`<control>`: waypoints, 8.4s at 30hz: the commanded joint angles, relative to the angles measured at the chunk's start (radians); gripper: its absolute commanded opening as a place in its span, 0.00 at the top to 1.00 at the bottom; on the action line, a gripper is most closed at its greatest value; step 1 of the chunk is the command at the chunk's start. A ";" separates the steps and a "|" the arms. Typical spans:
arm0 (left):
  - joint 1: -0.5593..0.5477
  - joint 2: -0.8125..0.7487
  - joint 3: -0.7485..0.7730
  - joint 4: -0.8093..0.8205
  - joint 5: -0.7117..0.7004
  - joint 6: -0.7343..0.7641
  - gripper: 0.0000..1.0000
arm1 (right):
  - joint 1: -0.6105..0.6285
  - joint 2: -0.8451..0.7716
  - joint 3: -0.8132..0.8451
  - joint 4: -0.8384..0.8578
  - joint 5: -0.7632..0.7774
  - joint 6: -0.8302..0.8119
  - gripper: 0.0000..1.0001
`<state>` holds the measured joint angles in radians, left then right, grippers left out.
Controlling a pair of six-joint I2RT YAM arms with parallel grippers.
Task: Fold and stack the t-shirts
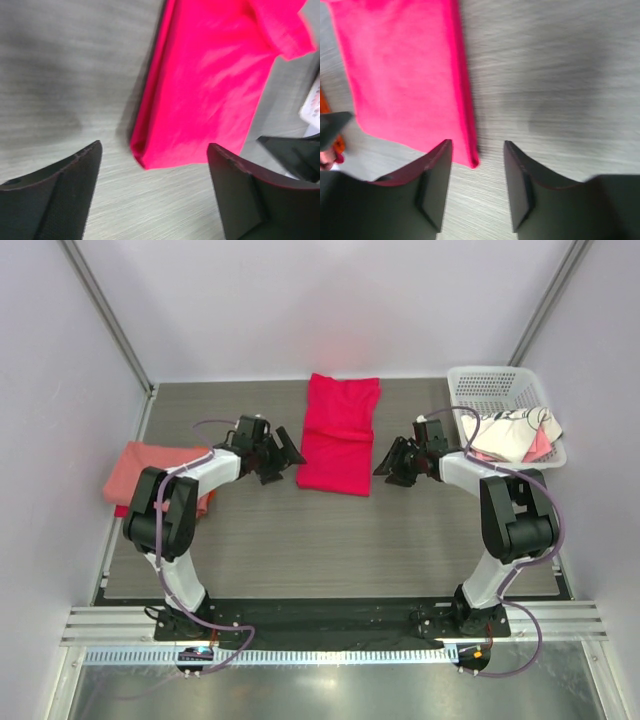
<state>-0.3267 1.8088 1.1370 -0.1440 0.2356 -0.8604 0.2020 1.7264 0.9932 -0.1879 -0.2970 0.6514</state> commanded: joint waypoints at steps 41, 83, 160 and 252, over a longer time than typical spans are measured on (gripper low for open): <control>-0.086 -0.310 -0.011 -0.154 -0.012 0.012 1.00 | 0.112 -0.257 0.156 -0.165 -0.027 0.062 0.99; -0.003 -0.051 0.281 -0.192 0.066 0.006 1.00 | 0.025 0.057 0.508 -0.245 -0.004 0.005 0.99; 0.018 0.373 0.362 -0.815 -1.250 0.307 1.00 | 0.004 0.478 0.430 0.268 -0.229 -0.067 0.65; 0.014 0.520 0.624 -0.174 -0.073 0.123 0.96 | 0.010 0.584 0.567 0.166 -0.165 -0.045 0.77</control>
<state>-0.3073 2.2974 1.7473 -0.3103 0.1688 -0.7555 0.1925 2.2677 1.5265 0.0441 -0.4873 0.6159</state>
